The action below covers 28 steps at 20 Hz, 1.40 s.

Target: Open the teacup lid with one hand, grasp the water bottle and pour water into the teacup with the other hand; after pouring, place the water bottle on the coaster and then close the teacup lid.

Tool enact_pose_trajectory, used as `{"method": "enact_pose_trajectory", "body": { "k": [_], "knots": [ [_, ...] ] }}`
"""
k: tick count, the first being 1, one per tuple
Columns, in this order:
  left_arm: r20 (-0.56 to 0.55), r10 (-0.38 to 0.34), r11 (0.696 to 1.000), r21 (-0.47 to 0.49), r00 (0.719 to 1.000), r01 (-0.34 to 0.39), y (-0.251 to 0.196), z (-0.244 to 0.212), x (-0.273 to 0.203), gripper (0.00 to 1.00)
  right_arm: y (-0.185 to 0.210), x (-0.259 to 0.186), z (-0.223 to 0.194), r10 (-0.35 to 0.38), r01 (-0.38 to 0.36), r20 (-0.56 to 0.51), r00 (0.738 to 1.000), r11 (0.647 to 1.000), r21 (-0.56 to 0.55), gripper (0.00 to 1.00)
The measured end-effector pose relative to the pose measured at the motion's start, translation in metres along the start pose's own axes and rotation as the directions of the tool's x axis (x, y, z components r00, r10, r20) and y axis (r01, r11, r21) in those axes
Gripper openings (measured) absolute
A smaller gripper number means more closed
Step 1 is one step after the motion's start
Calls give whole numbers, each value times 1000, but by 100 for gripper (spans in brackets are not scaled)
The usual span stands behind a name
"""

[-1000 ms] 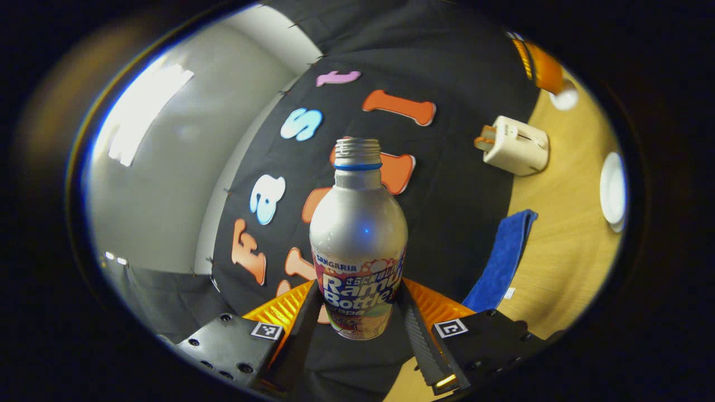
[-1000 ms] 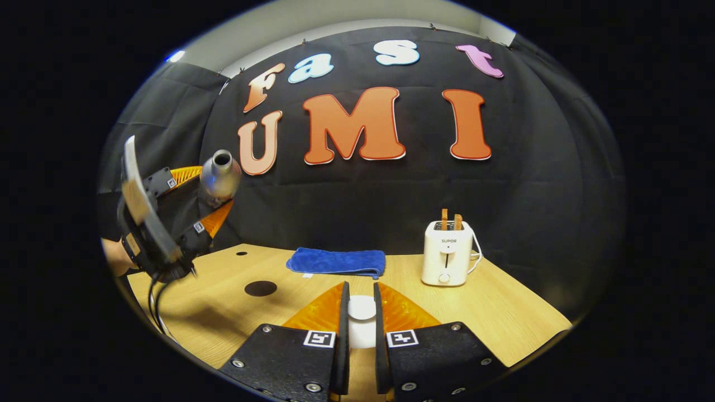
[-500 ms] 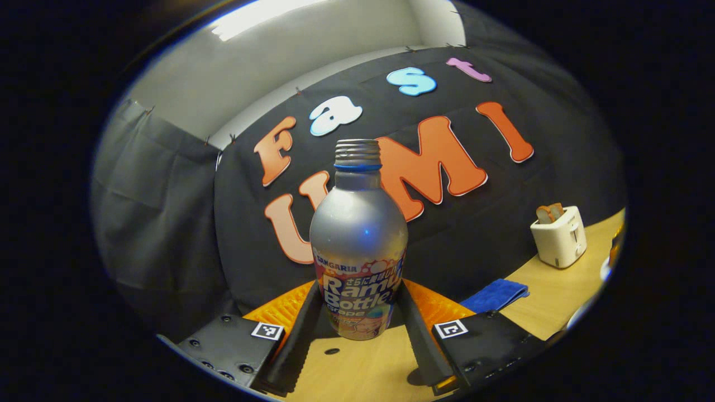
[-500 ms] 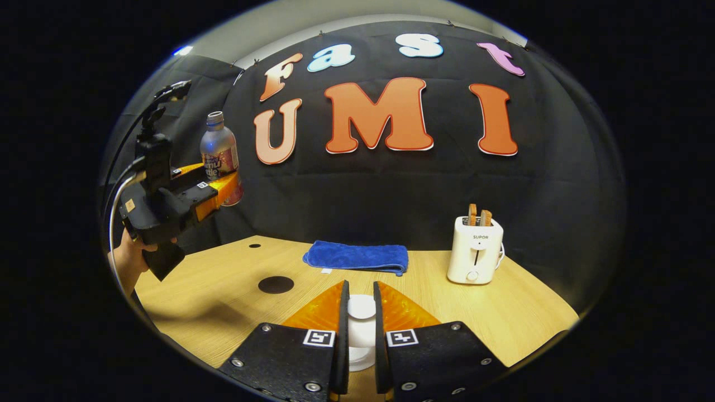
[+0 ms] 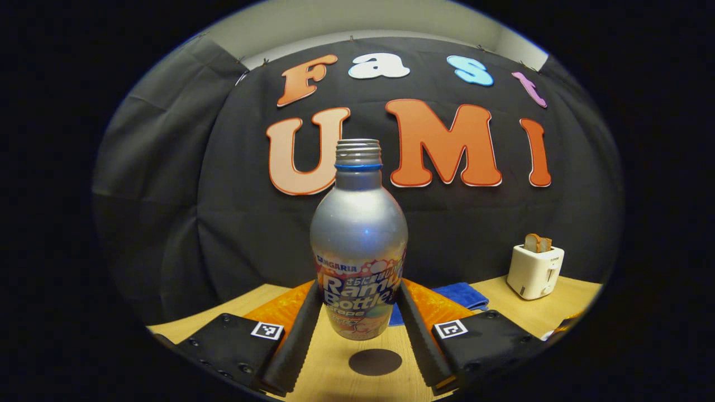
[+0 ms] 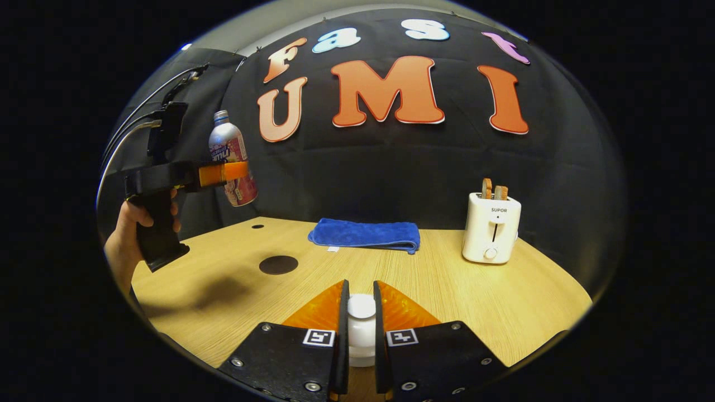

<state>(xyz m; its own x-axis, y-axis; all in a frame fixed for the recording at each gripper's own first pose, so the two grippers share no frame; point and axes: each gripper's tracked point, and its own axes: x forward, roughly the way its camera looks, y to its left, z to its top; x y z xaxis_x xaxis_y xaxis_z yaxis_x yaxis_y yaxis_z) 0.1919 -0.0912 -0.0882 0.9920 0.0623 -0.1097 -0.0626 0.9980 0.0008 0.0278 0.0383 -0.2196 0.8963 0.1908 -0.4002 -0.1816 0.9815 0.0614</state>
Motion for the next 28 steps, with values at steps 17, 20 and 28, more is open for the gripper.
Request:
{"method": "enact_pose_trajectory", "body": {
  "k": [17,20,28],
  "knots": [
    [-247,-74,996,-70,966,58,-9,-99,37,82,8,9,-26,19,-21,-33,999,998,-54,28],
    [-296,-92,993,-94,951,67,-14,-123,41,83,17,4,-21,52,-53,-16,999,998,-45,53],
    [-407,-115,991,-106,906,79,-22,-166,49,82,5,-5,10,36,-33,66,997,998,-51,78]
  ]
}}
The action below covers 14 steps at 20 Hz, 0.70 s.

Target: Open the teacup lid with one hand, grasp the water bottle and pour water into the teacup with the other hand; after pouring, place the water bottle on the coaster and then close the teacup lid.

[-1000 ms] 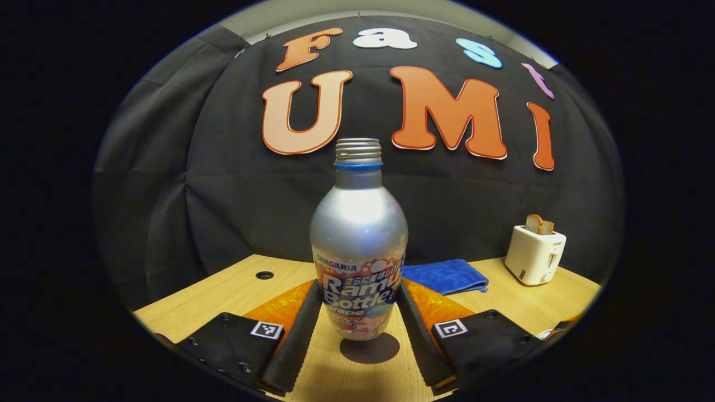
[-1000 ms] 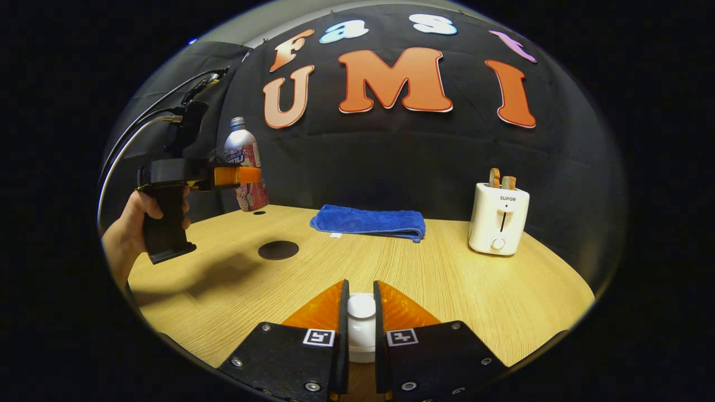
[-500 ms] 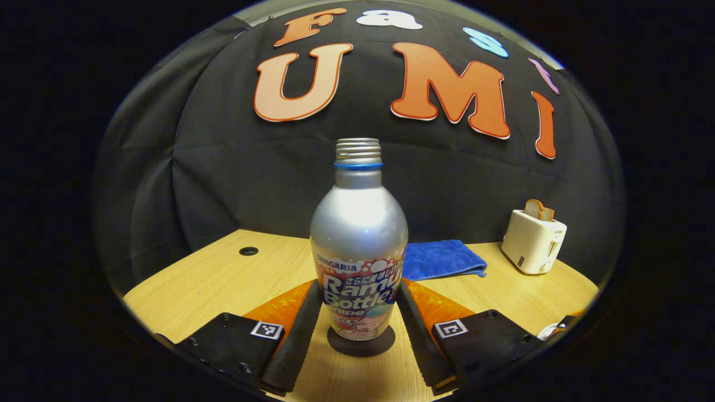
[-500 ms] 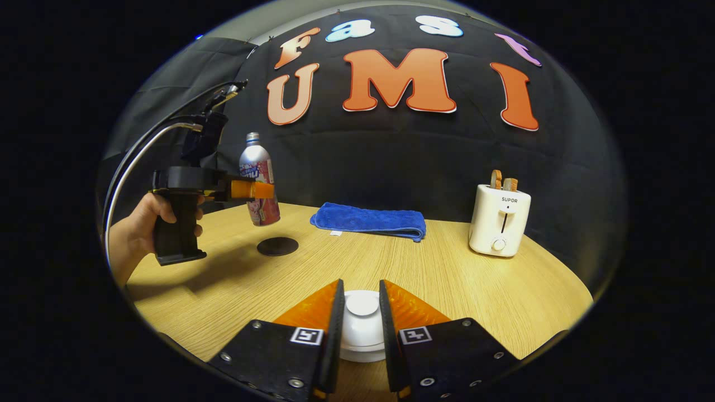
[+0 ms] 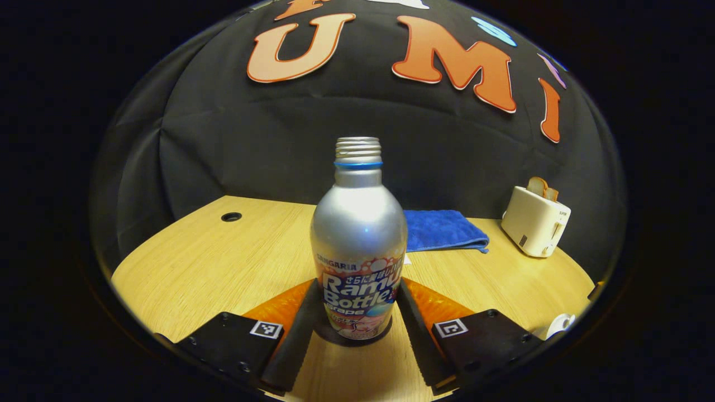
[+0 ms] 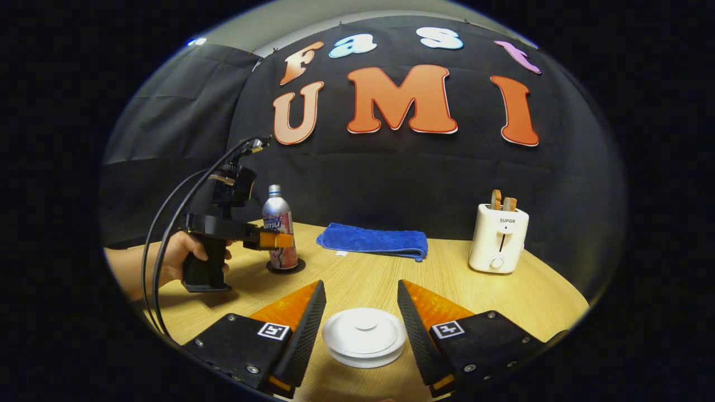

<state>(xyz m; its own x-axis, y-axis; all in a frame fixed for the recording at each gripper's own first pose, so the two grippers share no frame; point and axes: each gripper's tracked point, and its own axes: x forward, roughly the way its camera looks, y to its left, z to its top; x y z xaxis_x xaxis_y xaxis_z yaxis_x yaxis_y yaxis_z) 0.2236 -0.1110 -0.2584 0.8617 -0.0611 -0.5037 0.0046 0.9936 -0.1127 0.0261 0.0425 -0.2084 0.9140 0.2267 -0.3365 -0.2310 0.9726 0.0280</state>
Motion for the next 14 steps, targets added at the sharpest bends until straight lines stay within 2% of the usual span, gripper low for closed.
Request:
{"method": "enact_pose_trajectory", "body": {
  "k": [4,5,6,10,14],
  "knots": [
    [-11,-13,1000,25,1000,14,0,-7,6,85,-9,-1,5,-22,22,3,1000,1000,-3,78],
    [-29,-12,999,33,1000,13,0,-12,9,87,-10,-2,4,-24,24,6,1000,1000,0,78],
    [-38,-11,999,31,999,13,1,-15,9,94,-10,-2,4,-28,28,6,1000,1000,2,78],
    [-18,-31,999,20,999,32,-3,-9,-1,95,-12,-3,10,-36,36,10,999,999,4,78],
    [25,-54,998,32,998,54,-8,3,-36,95,-11,-8,24,-63,63,30,998,998,-5,79]
  ]
}}
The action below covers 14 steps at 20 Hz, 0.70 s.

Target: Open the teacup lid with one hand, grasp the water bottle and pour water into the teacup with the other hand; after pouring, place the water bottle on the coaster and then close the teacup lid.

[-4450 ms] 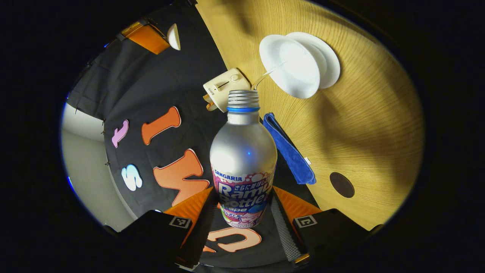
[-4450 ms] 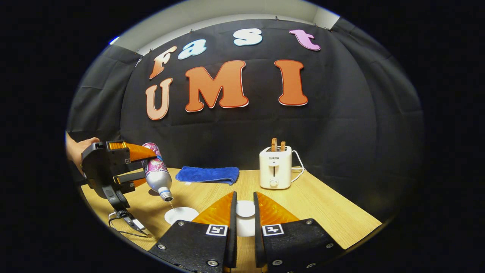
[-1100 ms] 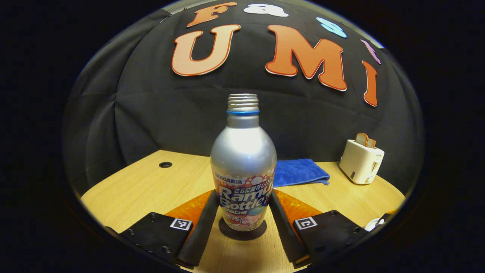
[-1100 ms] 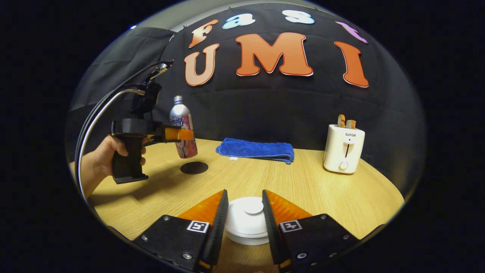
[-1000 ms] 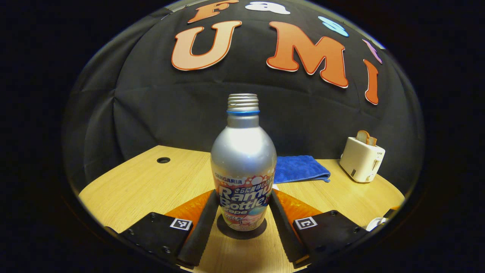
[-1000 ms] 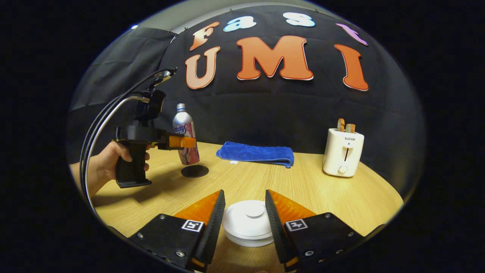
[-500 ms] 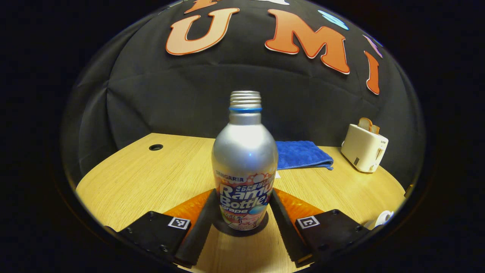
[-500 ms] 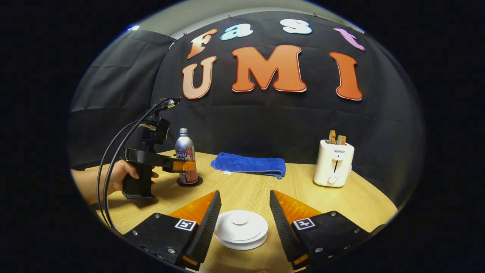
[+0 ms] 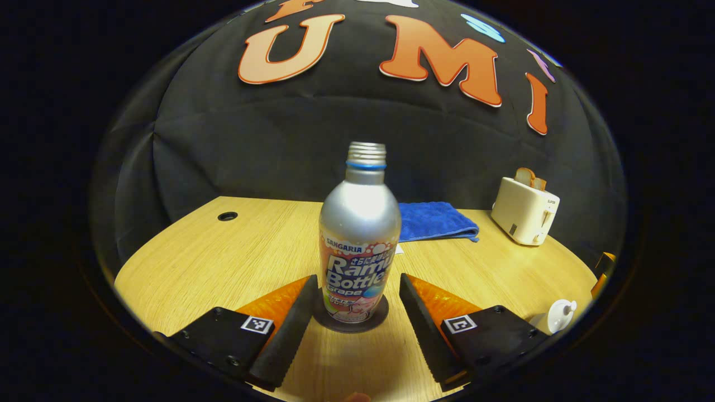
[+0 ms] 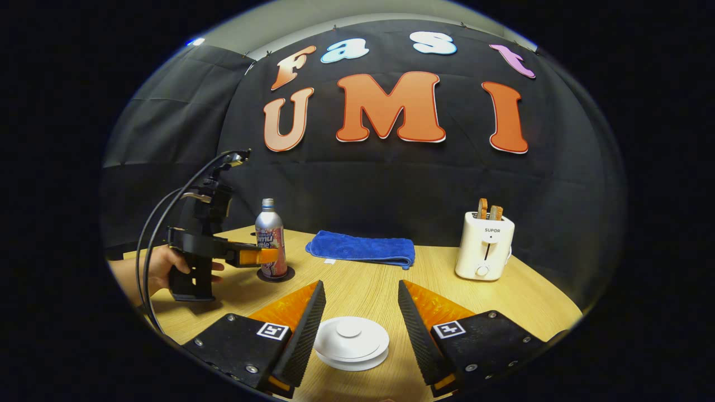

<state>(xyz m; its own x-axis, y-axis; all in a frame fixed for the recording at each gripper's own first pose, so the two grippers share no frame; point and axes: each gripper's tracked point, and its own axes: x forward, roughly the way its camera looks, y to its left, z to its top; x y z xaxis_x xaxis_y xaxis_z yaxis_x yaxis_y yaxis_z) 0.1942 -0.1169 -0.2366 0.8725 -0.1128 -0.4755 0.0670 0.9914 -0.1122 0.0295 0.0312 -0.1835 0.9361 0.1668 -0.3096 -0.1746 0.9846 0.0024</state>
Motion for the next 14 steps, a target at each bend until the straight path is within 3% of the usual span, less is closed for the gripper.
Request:
{"method": "enact_pose_trajectory", "body": {
  "k": [5,12,13,14],
  "knots": [
    [162,31,999,11,986,-33,11,51,-56,95,5,-6,37,-33,35,83,996,999,-15,79],
    [369,73,995,30,927,-91,19,113,-149,94,6,-20,85,-87,92,198,976,996,-16,88],
    [383,75,995,27,921,-92,18,118,-160,94,5,-22,91,-99,106,210,973,994,-21,84],
    [399,74,996,22,914,-90,17,121,-169,94,2,-23,95,-117,128,218,969,991,-34,90]
  ]
}}
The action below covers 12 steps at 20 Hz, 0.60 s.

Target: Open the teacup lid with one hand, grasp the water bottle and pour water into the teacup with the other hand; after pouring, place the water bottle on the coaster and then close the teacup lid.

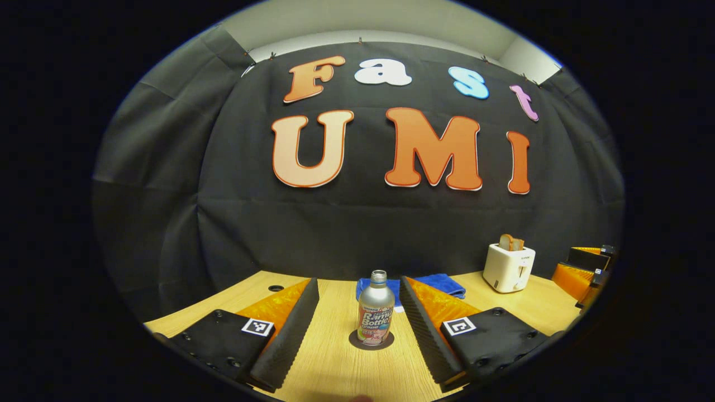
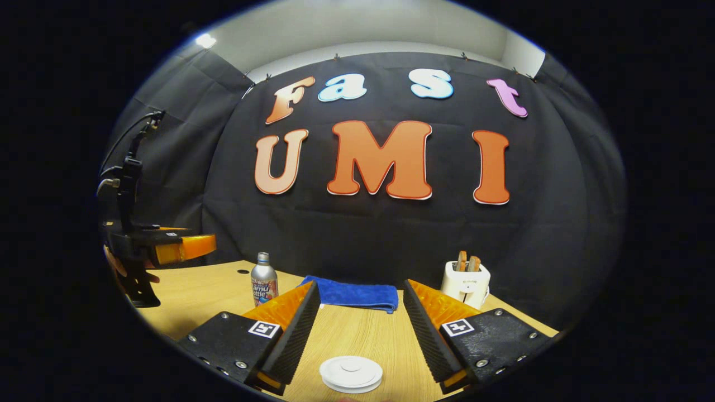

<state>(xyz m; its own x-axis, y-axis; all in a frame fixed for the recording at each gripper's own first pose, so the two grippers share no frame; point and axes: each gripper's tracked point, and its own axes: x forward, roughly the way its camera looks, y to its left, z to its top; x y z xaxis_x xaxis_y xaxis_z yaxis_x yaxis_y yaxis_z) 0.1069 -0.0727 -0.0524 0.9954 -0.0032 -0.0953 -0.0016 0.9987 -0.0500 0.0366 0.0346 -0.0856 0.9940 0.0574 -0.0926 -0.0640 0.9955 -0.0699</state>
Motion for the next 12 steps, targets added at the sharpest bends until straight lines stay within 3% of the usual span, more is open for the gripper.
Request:
{"method": "enact_pose_trajectory", "body": {
  "k": [6,12],
  "knots": [
    [65,18,1000,-11,998,-18,0,18,-33,94,7,-6,17,-15,15,43,999,1000,-17,92],
    [52,19,999,-31,998,-17,1,8,-40,95,8,-9,19,-17,17,45,999,1000,-16,93]
  ]
}}
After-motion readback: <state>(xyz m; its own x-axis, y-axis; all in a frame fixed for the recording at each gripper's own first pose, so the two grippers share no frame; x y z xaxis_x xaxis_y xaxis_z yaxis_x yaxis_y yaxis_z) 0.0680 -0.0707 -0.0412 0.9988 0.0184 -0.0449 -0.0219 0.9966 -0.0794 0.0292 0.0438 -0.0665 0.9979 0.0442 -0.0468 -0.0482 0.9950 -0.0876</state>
